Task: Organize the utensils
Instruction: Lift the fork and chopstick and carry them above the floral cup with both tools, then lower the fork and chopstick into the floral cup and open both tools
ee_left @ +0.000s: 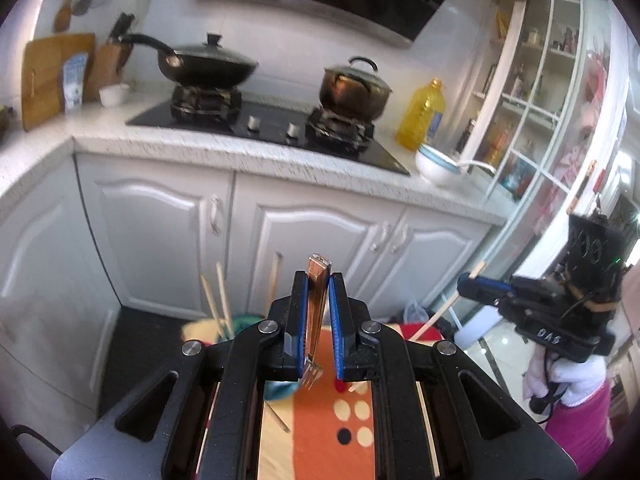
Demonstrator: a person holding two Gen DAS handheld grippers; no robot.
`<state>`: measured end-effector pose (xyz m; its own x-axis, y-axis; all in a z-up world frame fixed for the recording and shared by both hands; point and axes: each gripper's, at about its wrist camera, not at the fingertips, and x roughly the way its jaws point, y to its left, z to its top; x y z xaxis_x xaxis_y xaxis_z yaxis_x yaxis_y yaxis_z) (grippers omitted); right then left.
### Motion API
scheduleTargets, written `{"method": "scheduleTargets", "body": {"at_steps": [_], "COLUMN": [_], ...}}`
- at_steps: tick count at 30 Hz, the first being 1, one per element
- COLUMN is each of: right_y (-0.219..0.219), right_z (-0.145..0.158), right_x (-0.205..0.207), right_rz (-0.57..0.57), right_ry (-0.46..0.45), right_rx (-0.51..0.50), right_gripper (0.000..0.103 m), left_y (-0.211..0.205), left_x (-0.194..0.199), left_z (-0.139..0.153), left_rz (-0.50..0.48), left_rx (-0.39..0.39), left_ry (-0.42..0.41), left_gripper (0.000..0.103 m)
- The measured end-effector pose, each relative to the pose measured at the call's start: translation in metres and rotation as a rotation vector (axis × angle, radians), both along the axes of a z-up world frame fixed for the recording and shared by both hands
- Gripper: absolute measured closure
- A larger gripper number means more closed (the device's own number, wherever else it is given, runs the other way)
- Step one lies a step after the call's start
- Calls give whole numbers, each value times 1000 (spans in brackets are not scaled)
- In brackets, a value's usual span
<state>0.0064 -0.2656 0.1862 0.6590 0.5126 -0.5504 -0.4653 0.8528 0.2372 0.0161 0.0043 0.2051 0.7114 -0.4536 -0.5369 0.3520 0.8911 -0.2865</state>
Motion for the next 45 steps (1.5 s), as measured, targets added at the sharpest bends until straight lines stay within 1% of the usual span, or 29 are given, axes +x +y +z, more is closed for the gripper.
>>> {"method": "scheduleTargets", "body": {"at_steps": [2, 5, 8, 10, 14, 17, 20, 23, 27, 32, 34, 35, 36, 37, 38, 40, 42, 44, 45], "right_y": [13, 30, 45, 54, 74, 88, 96, 101, 110, 120, 121, 119, 116, 111, 107, 100, 92, 87, 84], "right_z": [18, 44, 61, 63, 48, 23, -6, -28, -60, -97, -102, -100, -97, -94, -92, -85, -80, -77, -77], "right_x": [8, 19, 36, 49, 75, 94, 108, 120, 127, 132, 129, 126, 124, 122, 120, 114, 106, 99, 94], "right_rz": [34, 72, 87, 92, 106, 107, 107, 112, 136, 160, 164, 164, 157, 145, 137, 125, 104, 88, 79], "right_ry": [-28, -64, -91, -92, -64, -21, 31, 74, 145, 237, 248, 237, 227, 223, 221, 215, 204, 209, 210], "right_rx": [-11, -34, -47, -52, -71, -95, -105, -114, -125, -141, -146, -144, -140, -130, -116, -96, -97, -91, -85], "right_gripper": [98, 98, 98, 98, 98, 98, 98, 98, 98, 98, 98, 92, 76, 68, 64, 64, 64, 64, 64], "left_y": [7, 13, 15, 17, 20, 20, 20, 19, 16, 18, 20, 22, 24, 24, 25, 25, 25, 26, 26], "left_x": [4, 13, 23, 29, 42, 50, 57, 59, 58, 55, 55, 56, 56, 55, 54, 51, 48, 43, 40], "left_z": [6, 9, 1, -10, -36, -56, -77, -91, -99, -101, -101, -100, -100, -99, -97, -92, -90, -87, -85], "left_rz": [12, 29, 45, 60, 82, 113, 110, 118, 123, 126, 122, 125, 127, 130, 135, 142, 145, 149, 152], "left_rx": [1, 15, 38, 54, 79, 103, 88, 100, 97, 103, 94, 82, 71, 63, 61, 56, 47, 33, 31], "left_ry": [-14, -26, -25, -15, 21, 35, 80, 92, 91, 96, 111, 124, 130, 131, 127, 116, 116, 109, 106], "left_gripper": [94, 94, 94, 94, 94, 94, 94, 94, 95, 96, 96, 96, 96, 96, 95, 92, 84, 70, 68]}}
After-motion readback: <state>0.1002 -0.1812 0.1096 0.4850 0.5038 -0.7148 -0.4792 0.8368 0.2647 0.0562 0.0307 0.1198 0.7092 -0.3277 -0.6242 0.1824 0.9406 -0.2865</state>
